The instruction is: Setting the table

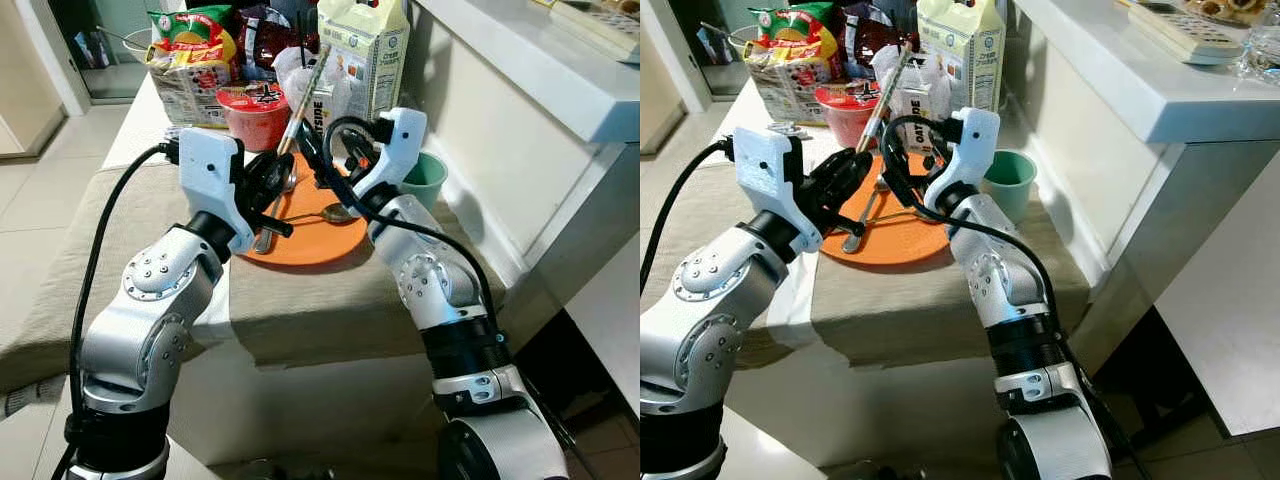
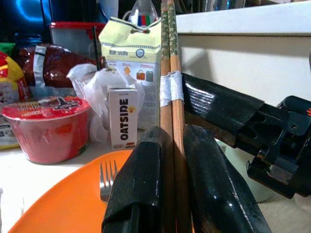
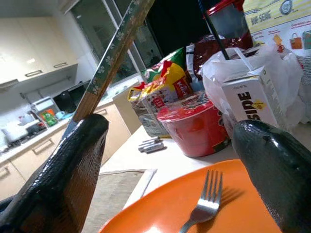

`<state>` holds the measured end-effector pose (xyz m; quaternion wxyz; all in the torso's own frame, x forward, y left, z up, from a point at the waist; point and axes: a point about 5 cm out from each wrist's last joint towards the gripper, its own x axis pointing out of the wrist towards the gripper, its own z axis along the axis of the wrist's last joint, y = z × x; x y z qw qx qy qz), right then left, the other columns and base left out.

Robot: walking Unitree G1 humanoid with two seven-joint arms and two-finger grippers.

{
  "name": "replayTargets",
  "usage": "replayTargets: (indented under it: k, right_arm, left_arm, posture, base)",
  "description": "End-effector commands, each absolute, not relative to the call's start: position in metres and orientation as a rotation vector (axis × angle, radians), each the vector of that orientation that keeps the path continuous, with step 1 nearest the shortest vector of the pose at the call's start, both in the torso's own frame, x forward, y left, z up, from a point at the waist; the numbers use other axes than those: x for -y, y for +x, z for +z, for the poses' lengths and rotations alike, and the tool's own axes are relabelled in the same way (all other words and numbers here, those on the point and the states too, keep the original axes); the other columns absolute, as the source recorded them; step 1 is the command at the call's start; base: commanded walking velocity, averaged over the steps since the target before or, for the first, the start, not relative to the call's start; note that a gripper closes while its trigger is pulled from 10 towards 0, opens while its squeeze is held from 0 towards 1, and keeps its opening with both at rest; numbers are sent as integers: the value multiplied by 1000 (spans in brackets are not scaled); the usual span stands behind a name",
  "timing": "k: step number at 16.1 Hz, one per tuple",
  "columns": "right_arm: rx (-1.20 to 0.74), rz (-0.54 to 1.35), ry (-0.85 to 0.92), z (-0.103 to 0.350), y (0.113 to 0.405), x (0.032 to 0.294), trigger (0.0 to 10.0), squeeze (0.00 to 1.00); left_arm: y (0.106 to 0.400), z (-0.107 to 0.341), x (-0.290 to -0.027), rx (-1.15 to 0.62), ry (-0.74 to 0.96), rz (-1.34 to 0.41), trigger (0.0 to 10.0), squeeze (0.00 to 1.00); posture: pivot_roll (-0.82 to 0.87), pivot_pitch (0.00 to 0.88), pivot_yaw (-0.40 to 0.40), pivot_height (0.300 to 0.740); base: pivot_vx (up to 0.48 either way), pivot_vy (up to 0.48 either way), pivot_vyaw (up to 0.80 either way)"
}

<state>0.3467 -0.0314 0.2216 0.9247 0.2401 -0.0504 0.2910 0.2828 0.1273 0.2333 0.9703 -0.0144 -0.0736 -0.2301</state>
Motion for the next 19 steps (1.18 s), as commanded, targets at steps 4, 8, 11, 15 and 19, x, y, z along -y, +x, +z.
replayTargets:
  k: [4,8,11,15,19]
  right_arm:
    - [178,784,635,270,332,-22,10000,0]
    - [167,820,612,269,328,-22,10000,0]
    - [152,816,553,259,327,-19,10000,0]
    - [145,805,462,251,330,-14,10000,0]
    - [139,795,372,243,335,-12,10000,0]
  left_arm:
    - [284,227,-122,112,-5,-490,0,0]
    - [301,229,-146,117,14,-354,0,0]
    - [311,234,-162,142,41,-286,0,0]
    - [315,232,-164,139,56,-293,0,0]
    - [311,237,-149,178,40,-360,0,0]
  posture:
    - [9,0,10,740]
    - [3,0,13,740]
    - [-6,0,17,740]
    - [-16,0,20,740]
    - [-17,0,19,740]
  base:
    - [0,0,0]
    - [0,0,0]
    - [0,0,0]
    - [0,0,0]
    - [0,0,0]
